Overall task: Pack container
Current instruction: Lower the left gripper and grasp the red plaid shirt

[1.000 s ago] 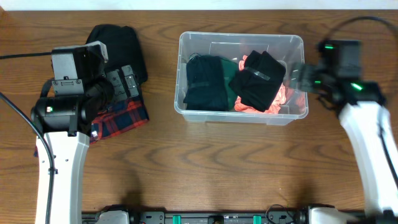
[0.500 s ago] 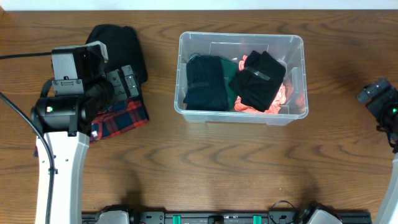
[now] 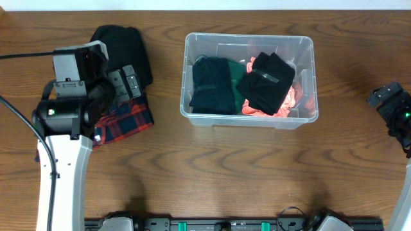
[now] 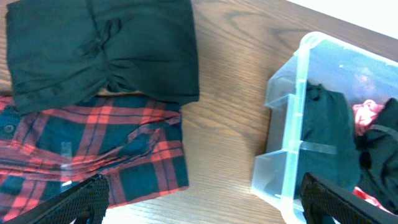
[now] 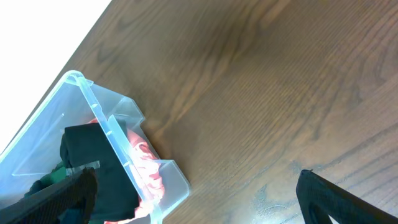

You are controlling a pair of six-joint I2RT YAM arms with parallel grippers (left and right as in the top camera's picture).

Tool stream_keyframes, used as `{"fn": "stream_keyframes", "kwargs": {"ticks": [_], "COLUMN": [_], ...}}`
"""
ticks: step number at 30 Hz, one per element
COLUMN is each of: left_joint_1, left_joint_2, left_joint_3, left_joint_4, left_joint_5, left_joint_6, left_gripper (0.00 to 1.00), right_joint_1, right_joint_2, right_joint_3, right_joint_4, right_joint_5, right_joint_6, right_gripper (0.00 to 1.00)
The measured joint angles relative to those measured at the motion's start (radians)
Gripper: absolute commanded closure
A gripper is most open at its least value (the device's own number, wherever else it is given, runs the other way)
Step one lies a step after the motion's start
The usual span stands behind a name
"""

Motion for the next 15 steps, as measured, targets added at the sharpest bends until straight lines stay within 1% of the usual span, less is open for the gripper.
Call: {"fn": "stream_keyframes", "kwargs": {"ticks": [2,5,7,10,12,15], "left_joint_1": [0.002,0.031,0.07,0.156,0.216,0.298], "left_joint_2": [0.012,0.04,0.066,0.125,0.176,0.256], "left_joint_3": [0.0,0.0,0.0,0.0,0.0,-0.017], "left_joint_4": [0.0,-0.004,-0.034,-0.126,-0.153,-0.147], "left_joint_5": [-0.041,-0.085,-0.097,-0.107,-0.084,-0.015], "left_joint_6": [-0.008,-0.061,-0.119,-0.236,-0.287,-0.333], "left_gripper": [0.02,0.02,0.02,0.02,0.02,0.01], "right_joint_1": [0.0,0.0,0.0,0.0,0.0,0.0], "right_joint_2": [0.0,0.0,0.0,0.0,0.0,0.0], "right_joint_3": [0.0,0.0,0.0,0.0,0.0,0.0], "right_joint_4": [0.0,0.0,0.0,0.0,0.0,0.0], "right_joint_5": [0.0,0.0,0.0,0.0,0.0,-0.001], "right_joint_6": [0.0,0.0,0.0,0.0,0.0,0.0], "right_gripper": [0.01,0.01,0.01,0.01,0.01,0.01]}}
